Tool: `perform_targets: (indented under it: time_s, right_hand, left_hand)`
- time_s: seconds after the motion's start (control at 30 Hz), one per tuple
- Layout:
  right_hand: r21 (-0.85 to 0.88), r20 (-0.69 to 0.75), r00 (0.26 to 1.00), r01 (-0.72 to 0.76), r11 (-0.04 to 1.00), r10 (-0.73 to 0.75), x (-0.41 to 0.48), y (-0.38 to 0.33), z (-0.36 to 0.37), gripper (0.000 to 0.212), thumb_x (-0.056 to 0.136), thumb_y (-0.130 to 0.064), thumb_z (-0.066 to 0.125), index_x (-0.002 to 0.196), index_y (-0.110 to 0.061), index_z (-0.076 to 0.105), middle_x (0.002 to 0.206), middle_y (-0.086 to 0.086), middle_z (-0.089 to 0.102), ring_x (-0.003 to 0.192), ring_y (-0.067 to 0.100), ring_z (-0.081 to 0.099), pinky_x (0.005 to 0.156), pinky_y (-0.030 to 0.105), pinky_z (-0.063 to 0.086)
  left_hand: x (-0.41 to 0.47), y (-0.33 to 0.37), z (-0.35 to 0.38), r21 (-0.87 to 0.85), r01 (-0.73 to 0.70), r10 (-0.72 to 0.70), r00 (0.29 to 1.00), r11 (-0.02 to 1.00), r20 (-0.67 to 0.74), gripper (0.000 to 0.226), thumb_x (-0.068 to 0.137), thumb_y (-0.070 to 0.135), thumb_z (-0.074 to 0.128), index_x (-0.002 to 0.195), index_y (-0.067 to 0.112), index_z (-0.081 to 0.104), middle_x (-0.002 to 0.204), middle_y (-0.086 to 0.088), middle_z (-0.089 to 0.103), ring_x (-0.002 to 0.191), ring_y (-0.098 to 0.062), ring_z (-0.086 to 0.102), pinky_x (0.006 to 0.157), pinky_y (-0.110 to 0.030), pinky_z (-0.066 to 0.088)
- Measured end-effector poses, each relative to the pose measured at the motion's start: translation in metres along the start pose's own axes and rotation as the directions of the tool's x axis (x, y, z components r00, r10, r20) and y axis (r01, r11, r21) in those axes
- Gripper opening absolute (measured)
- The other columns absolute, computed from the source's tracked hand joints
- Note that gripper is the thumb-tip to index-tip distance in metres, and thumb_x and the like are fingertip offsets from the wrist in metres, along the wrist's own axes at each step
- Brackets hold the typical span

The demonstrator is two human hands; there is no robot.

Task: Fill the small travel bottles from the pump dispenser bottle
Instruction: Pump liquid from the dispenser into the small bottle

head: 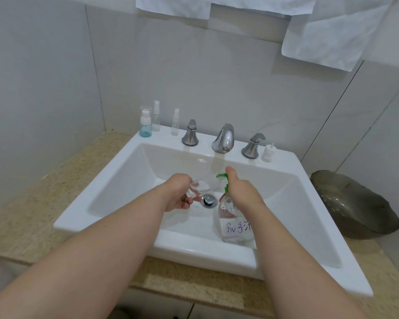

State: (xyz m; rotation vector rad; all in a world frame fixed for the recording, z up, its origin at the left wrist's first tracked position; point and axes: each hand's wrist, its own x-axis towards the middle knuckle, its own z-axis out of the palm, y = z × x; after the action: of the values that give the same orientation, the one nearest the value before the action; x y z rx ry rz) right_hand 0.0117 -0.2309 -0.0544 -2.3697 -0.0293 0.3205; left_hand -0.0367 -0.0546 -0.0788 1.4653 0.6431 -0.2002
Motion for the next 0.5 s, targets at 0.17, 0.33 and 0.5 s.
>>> perform_targets:
  time_s: [0.17,0.33,0.5]
  right_hand:
    - [-0.038,-0.035,0.999,0.006,0.999,-0.008,0.0013,-0.0016,0.0014,0.073,0.085,-0.066,0.020,0.090,-0.010,0.066,0.094,0.008,0.070,0.088,0.026,0.063,0.081,0.038,0.050]
    - [-0.041,-0.043,0.999,0.019,0.999,-0.021,0.0008,-0.0031,0.0017,0.068,0.082,-0.061,0.021,0.091,-0.010,0.065,0.094,0.007,0.070,0.087,0.026,0.063,0.077,0.038,0.049]
    - [-0.053,-0.046,0.998,0.035,0.998,-0.038,0.0015,-0.0038,0.0019,0.064,0.082,-0.058,0.022,0.090,-0.010,0.064,0.094,0.007,0.070,0.087,0.027,0.063,0.079,0.038,0.050]
  left_hand:
    - [-0.0002,-0.0001,0.0004,0.004,-0.004,0.004,1.000,1.000,0.002,0.027,0.101,0.010,0.033,0.103,0.011,0.060,0.081,-0.020,0.073,0.050,-0.017,0.041,0.051,-0.025,0.038]
    - [0.0018,-0.0012,0.0000,0.018,0.004,-0.004,1.000,1.000,0.011,0.030,0.100,0.009,0.033,0.109,0.009,0.061,0.079,-0.019,0.074,0.048,-0.017,0.041,0.048,-0.023,0.039]
    - [0.0027,-0.0019,0.0004,0.037,0.005,-0.006,1.000,0.999,0.016,0.031,0.100,0.010,0.030,0.108,0.009,0.060,0.084,-0.020,0.074,0.047,-0.016,0.041,0.048,-0.023,0.038]
